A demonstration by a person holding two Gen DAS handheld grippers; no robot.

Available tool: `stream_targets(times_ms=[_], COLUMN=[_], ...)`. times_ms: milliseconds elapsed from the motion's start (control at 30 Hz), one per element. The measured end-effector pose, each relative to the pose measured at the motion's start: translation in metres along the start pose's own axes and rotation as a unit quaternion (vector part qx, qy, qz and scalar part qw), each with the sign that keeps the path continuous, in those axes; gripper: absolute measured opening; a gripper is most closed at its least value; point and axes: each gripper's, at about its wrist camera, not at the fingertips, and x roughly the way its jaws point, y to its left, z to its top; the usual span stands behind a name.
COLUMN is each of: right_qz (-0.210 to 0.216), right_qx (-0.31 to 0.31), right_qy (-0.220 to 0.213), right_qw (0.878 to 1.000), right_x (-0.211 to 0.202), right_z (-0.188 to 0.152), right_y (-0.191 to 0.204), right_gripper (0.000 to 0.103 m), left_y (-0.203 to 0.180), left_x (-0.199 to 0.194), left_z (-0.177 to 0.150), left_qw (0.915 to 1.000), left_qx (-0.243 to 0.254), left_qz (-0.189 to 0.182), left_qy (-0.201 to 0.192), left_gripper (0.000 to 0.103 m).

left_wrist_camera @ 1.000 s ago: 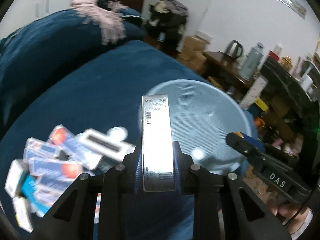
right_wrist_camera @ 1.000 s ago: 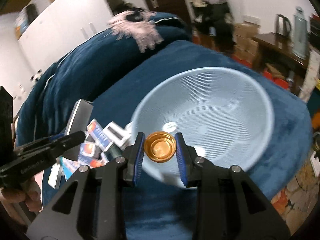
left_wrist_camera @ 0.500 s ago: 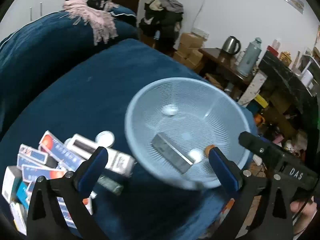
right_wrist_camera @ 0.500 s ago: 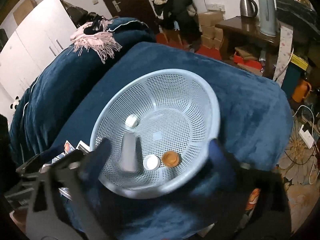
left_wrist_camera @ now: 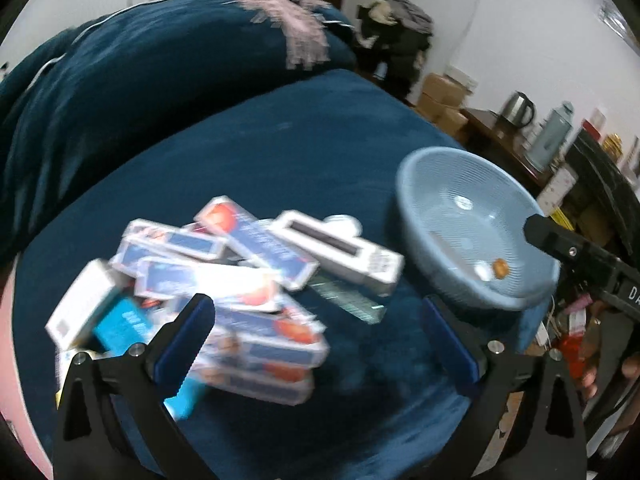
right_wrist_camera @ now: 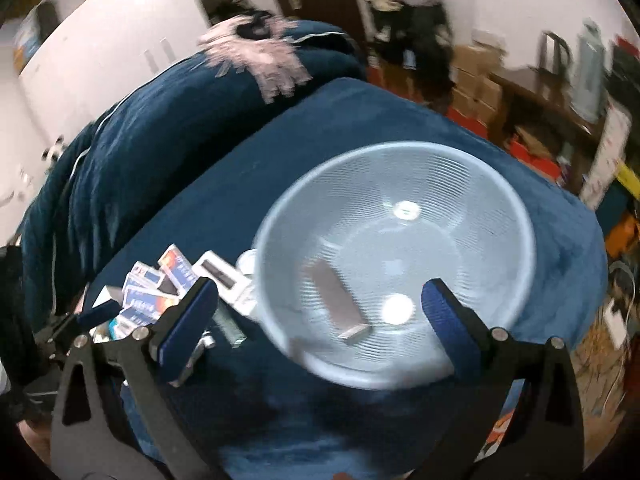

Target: Organize objects

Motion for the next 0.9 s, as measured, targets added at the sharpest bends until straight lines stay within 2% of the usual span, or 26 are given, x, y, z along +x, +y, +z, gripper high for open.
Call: stream_targets(times_ms=[200,267,367,433,467,567,667,767,900], right_qz=[0.026,0.034,0.044,0.046,0.048,0.067,0.089,0.086,0.077], right_qx=[-0.090,-0.124,-0.175,-0.211,-0.220,-0.220,-0.187,-0.169,-0.159], right_qy=[0.031,0.043,0.060,0.064,0.065,0.066,0.066,0.111,0.115], right_qw=[0.995,0.991,0.982,0.974,0.972,0.971,0.976,0.975,0.978], right_x=[0.016,0.023,0.036,0.044,0.047,0.056,0.072,0.095,0.103], right_z=[0.018,0.025,0.030,0.033,0.035,0.039,0.031,0.023,0.022], right_y=[0.073,0.106,0.151,0.183,0.194,0.224,0.235,0.236,0.236], right_gripper=[0.103,0.103,0.103,0.103,0.102,0.103,0.103,0.102,0.103], left_y=[0.077,0.103,0.137,0.159,0.173,0.195,0.198,0.195,0.190], left_x=[-0.023,-0.028,-0.028,-0.024,-0.019,-0.011,0.002,0.020,0.045], left_z=[0.005,0.006,0.003,-0.002,-0.005,-0.005,-0.004,-0.004,-0.003], left_qw=[0.9980,0.9967,0.9909,0.9890,0.9900,0.9924,0.9928,0.9926,0.9885], left_qx=[-0.012,0.000,0.029,0.023,0.004,-0.027,-0.015,0.001,0.037], left_qz=[0.061,0.077,0.126,0.141,0.135,0.116,0.116,0.117,0.135], left_qy=[0.011,0.026,0.038,0.040,0.040,0.029,0.024,0.033,0.056], left_gripper=[0.102,0.102,0.102,0.102,0.102,0.102,0.102,0.102,0.102])
